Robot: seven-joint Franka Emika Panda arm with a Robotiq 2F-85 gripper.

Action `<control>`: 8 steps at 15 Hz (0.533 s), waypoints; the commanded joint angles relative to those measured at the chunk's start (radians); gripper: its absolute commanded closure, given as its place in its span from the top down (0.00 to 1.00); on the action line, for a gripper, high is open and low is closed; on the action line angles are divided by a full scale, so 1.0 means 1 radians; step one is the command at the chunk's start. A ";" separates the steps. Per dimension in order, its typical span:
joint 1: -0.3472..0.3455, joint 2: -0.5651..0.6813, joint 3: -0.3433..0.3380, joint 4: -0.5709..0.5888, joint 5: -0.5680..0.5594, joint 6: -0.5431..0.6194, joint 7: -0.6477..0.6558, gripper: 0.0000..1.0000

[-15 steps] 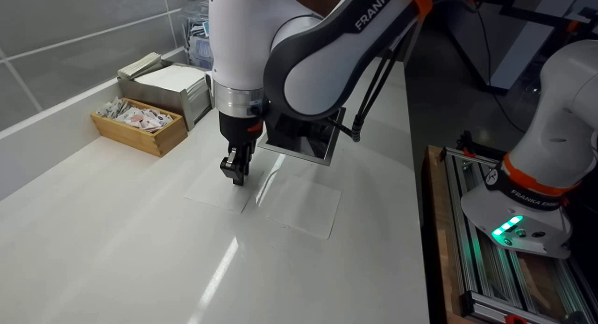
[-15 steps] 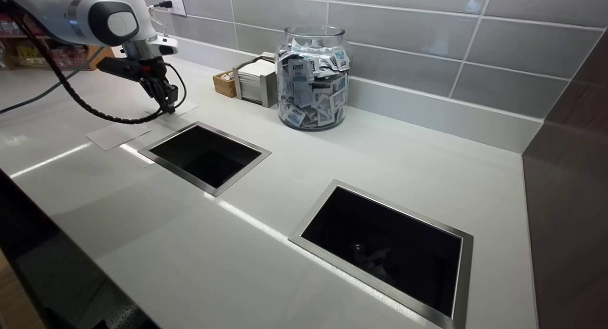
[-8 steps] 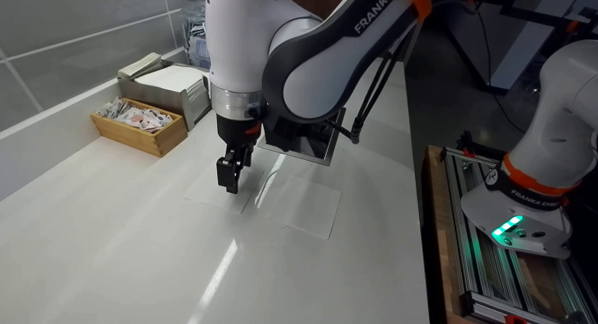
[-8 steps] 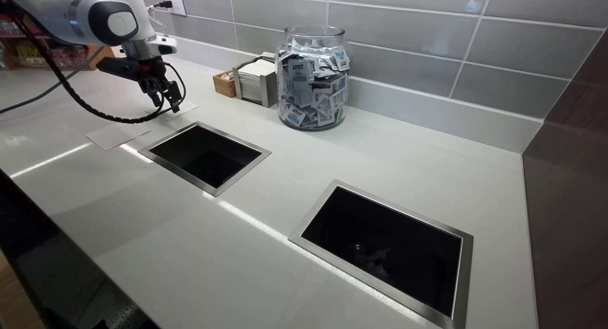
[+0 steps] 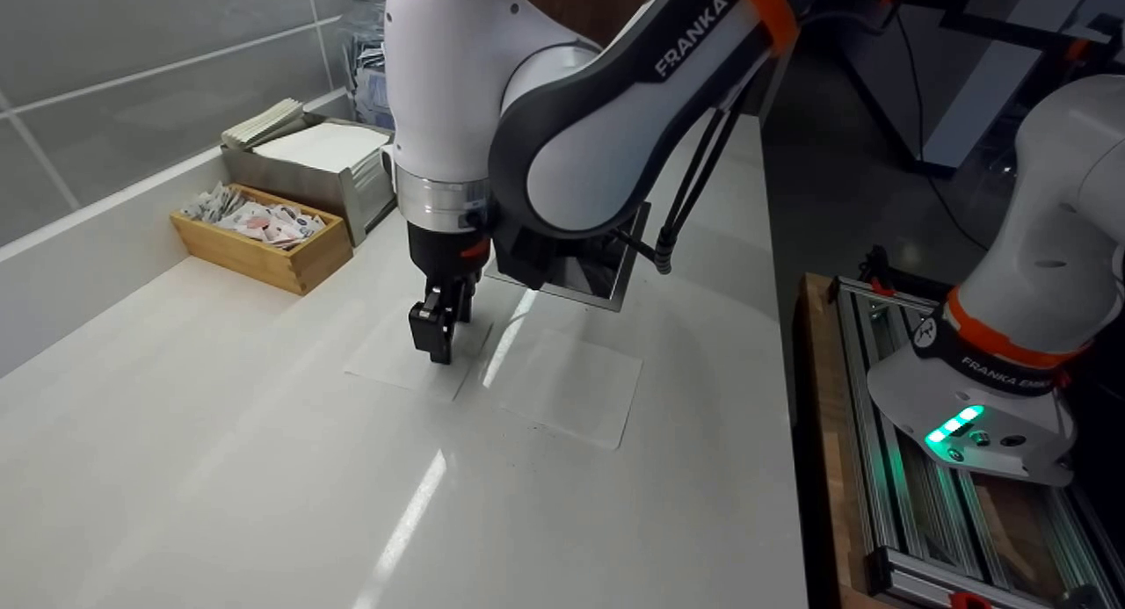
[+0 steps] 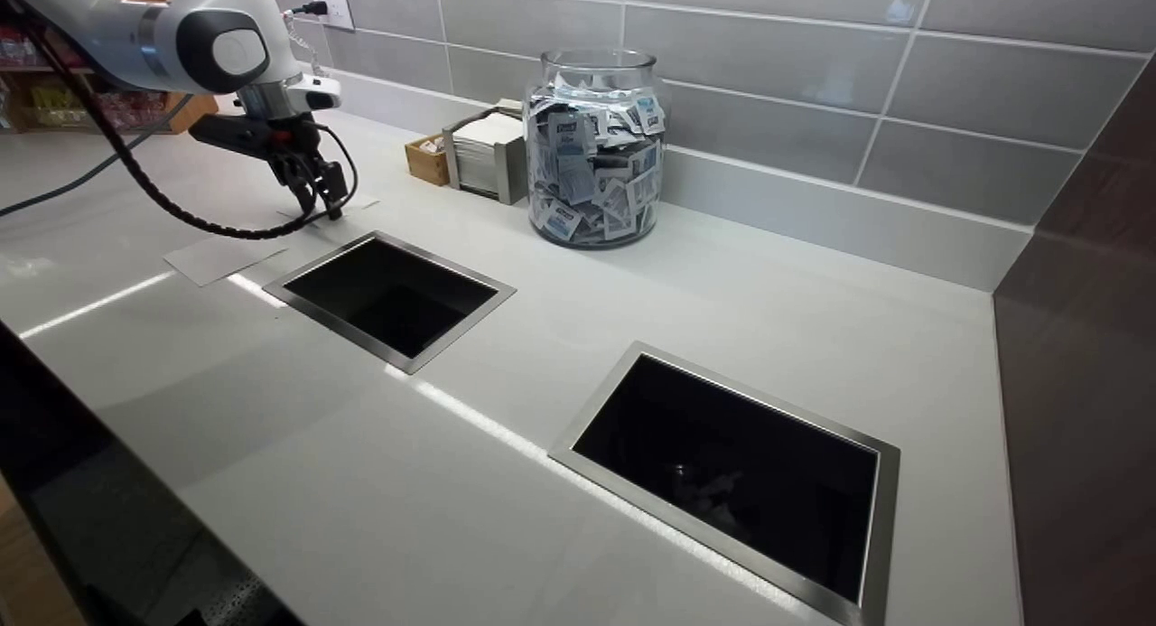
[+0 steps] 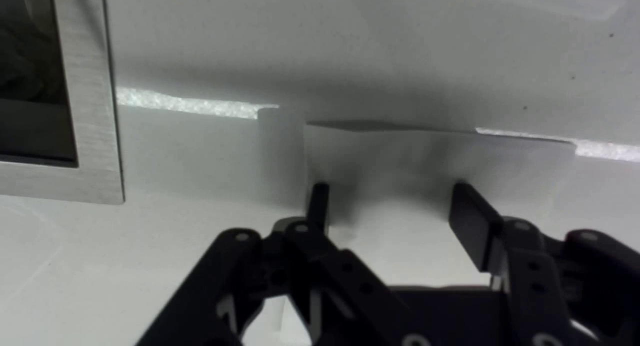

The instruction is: Throw a paper towel through the left garbage shoot

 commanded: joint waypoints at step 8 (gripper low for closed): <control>0.024 -0.043 -0.018 -0.002 -0.017 -0.028 0.029 0.00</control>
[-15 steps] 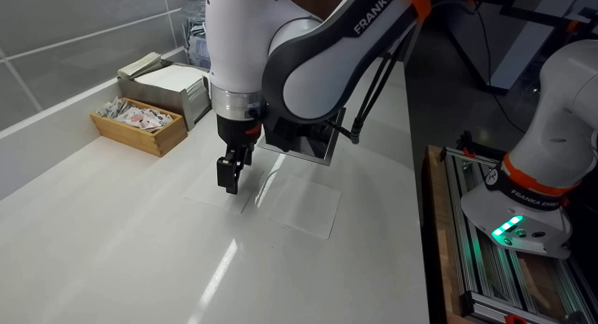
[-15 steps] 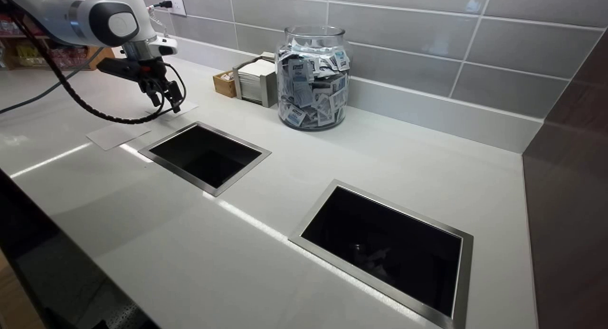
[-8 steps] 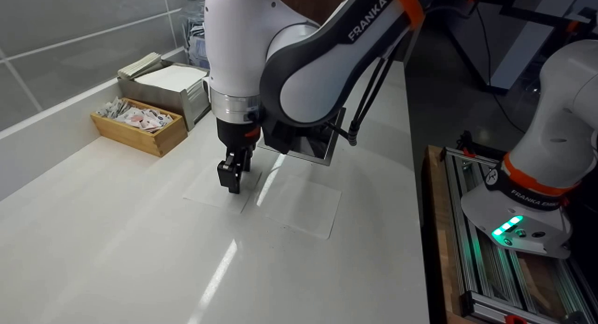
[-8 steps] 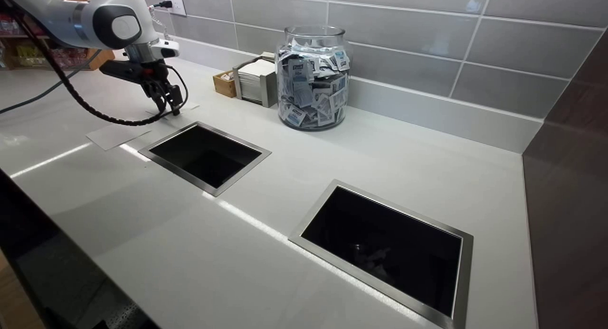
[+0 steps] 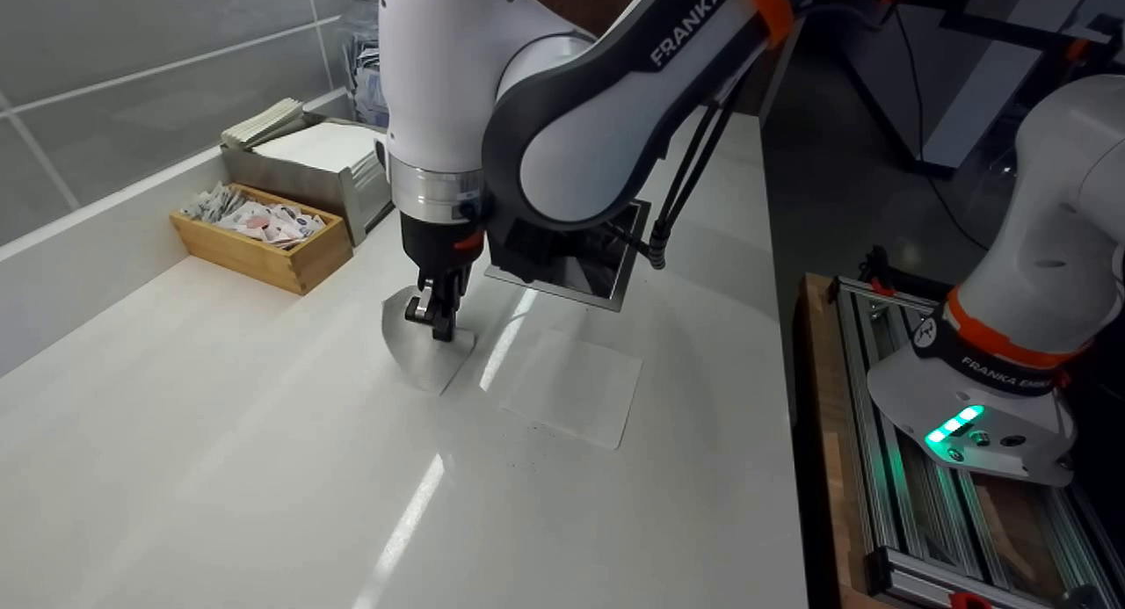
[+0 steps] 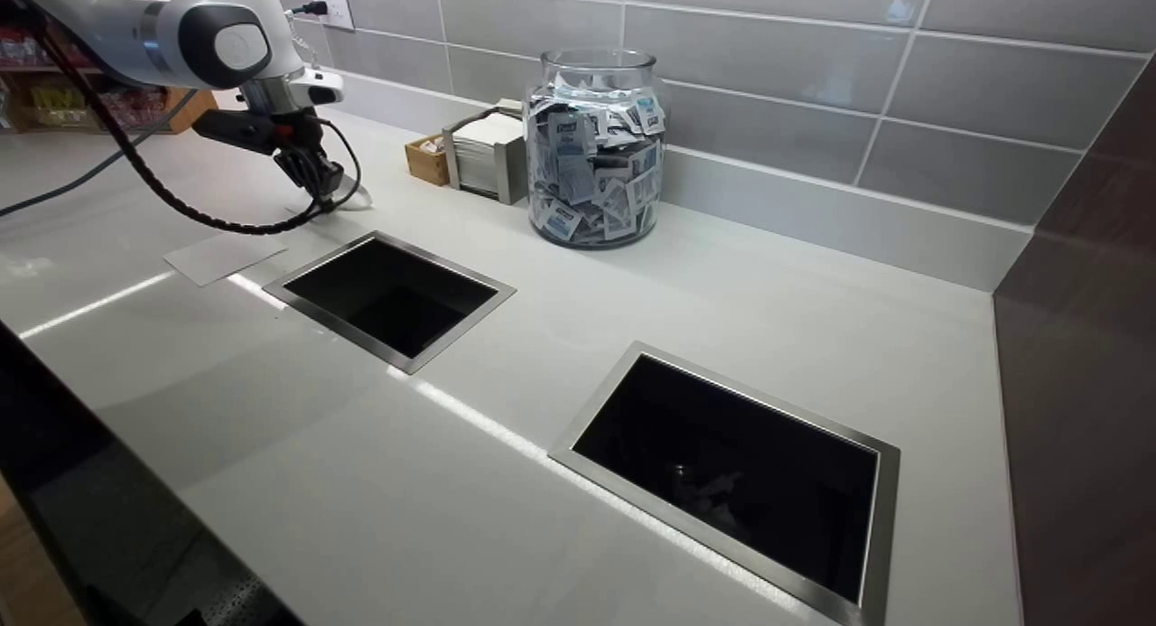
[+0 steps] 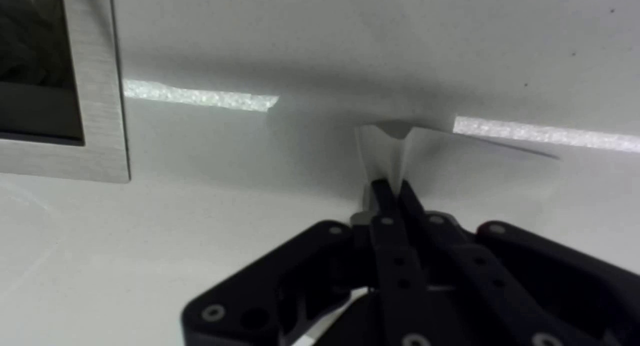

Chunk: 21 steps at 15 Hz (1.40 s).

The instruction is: Throw a paper towel through the left garbage shoot

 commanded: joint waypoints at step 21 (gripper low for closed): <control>-0.274 -0.609 -0.084 -0.504 -0.171 -0.038 0.356 0.00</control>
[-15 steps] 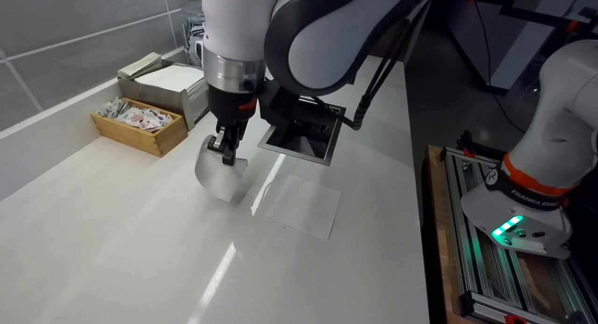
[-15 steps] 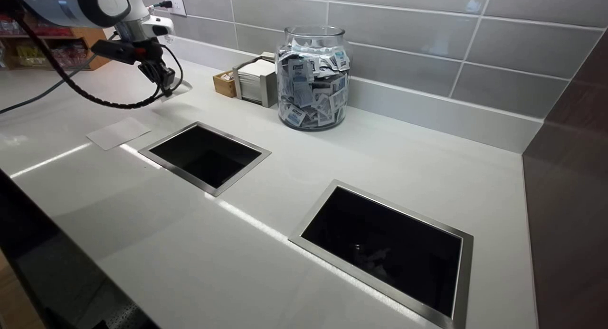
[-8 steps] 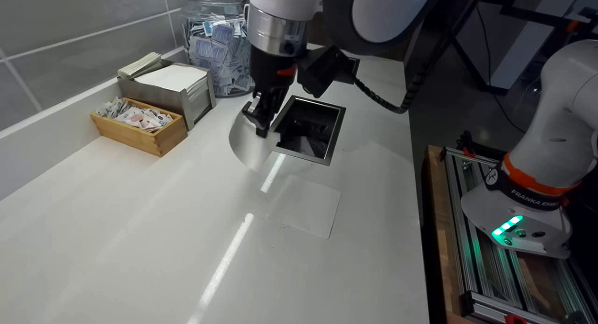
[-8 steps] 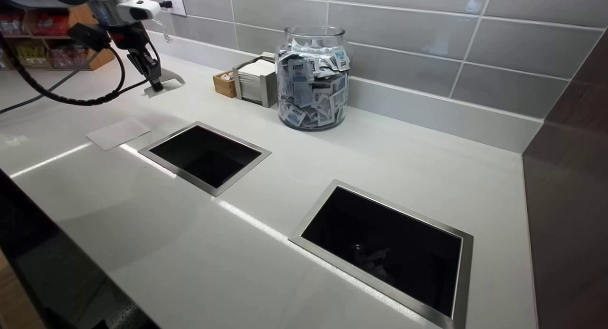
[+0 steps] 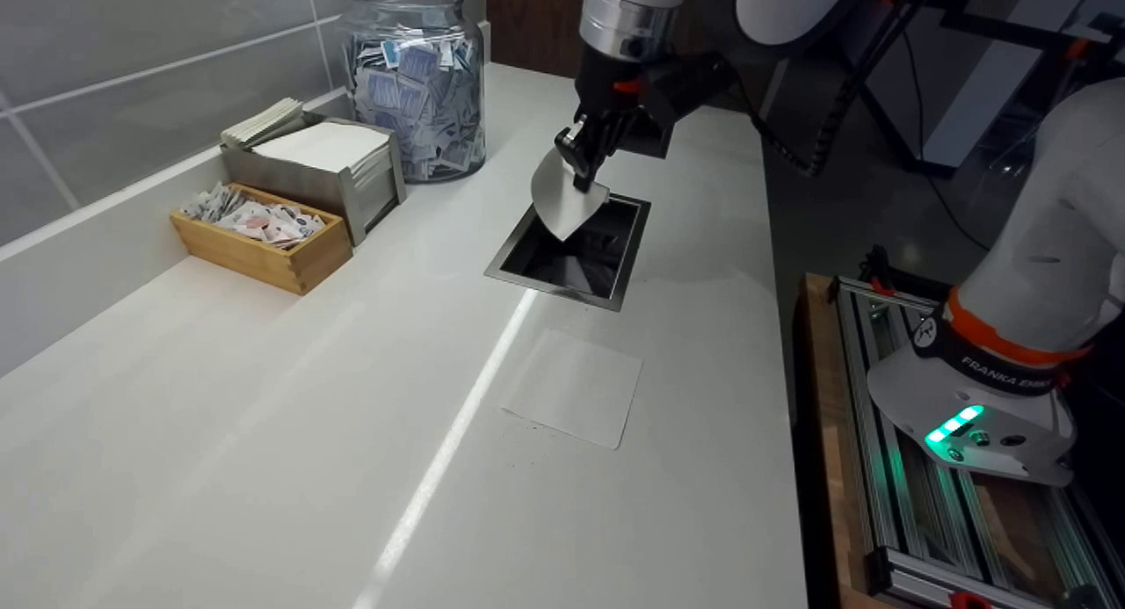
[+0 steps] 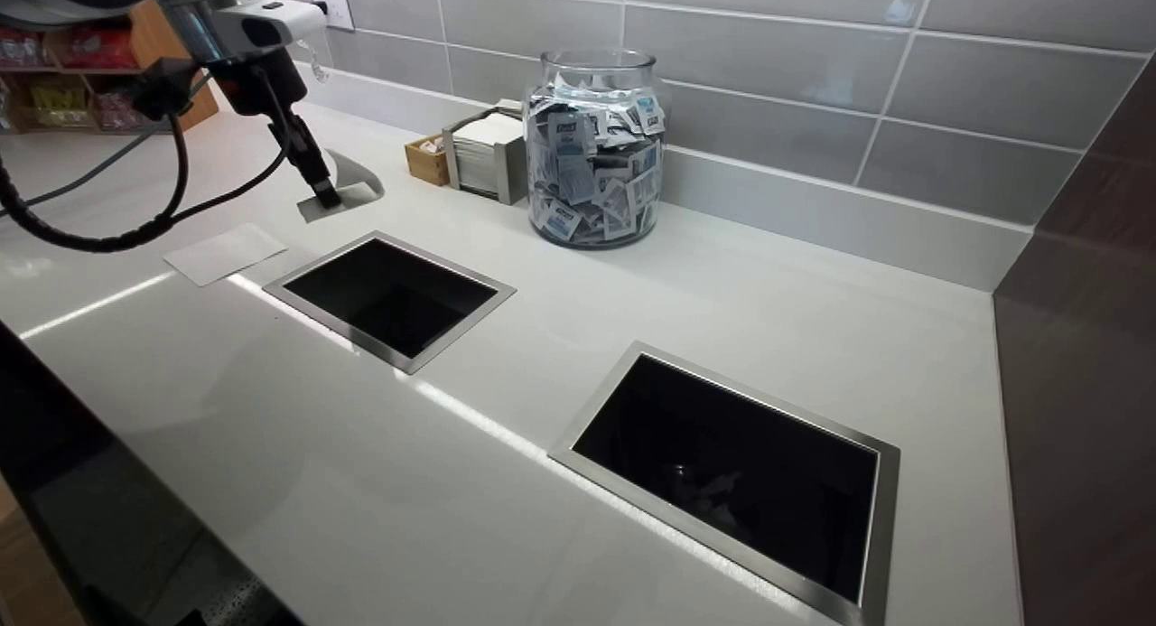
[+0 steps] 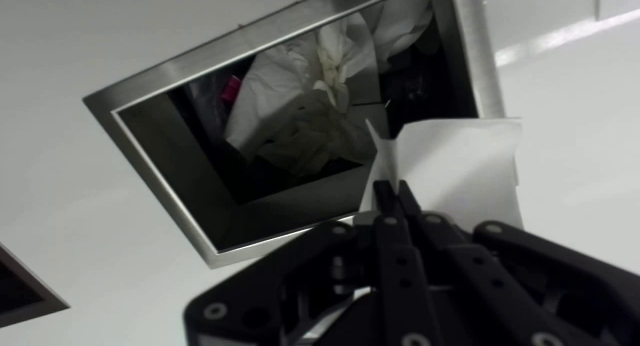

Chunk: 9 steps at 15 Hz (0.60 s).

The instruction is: Throw a paper towel through the left garbage shoot

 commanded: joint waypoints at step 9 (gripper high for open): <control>-0.110 -0.070 0.029 -0.066 -0.092 0.058 0.071 0.44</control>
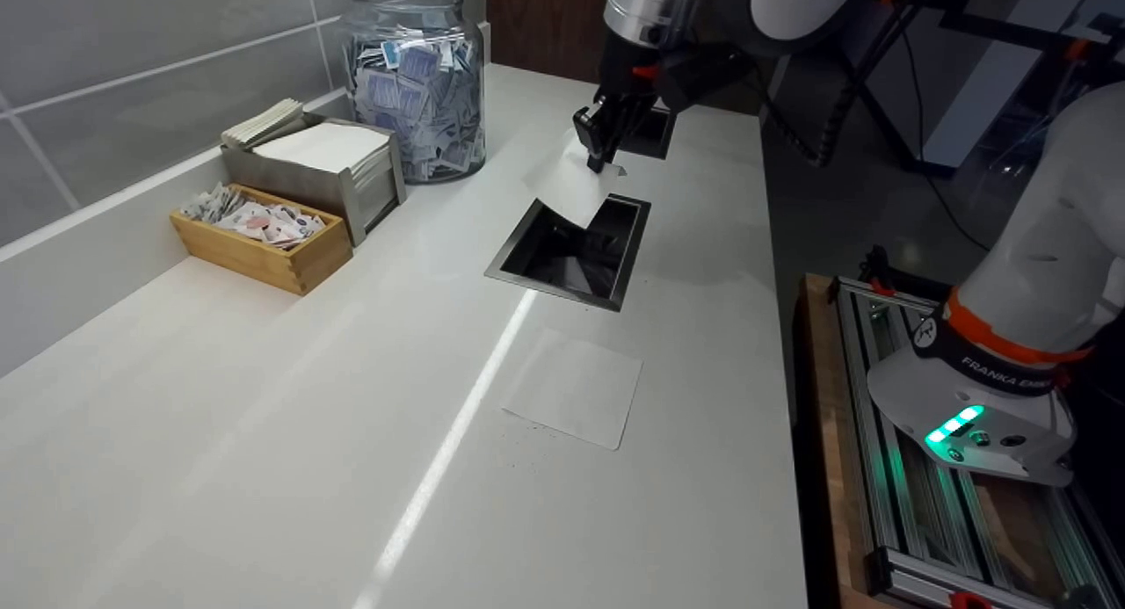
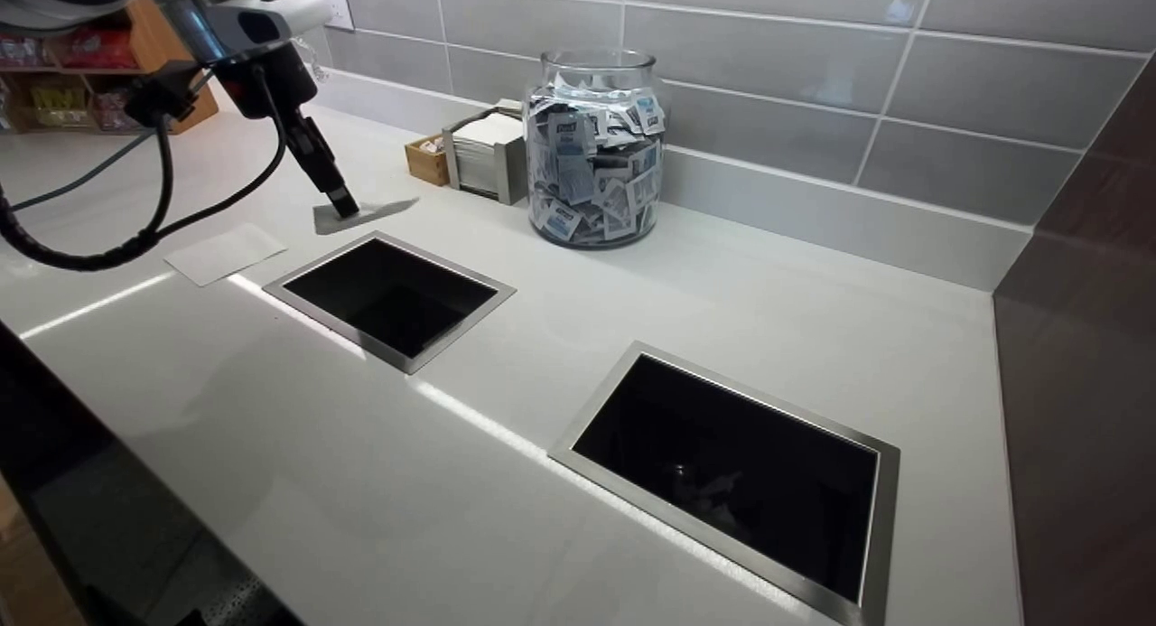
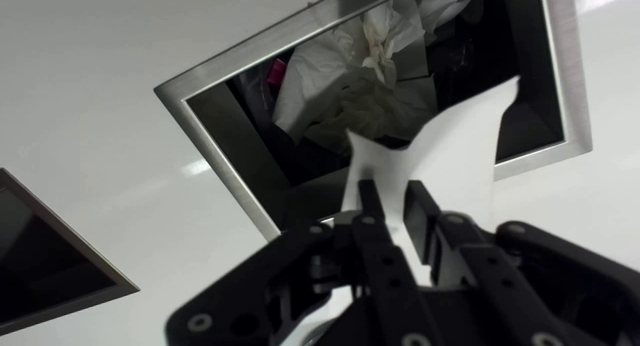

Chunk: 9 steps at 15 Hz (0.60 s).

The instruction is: Throw a paper towel through the left garbage shoot

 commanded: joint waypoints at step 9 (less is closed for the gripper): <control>0.018 -0.078 0.013 -0.049 0.038 0.058 -0.093 1.00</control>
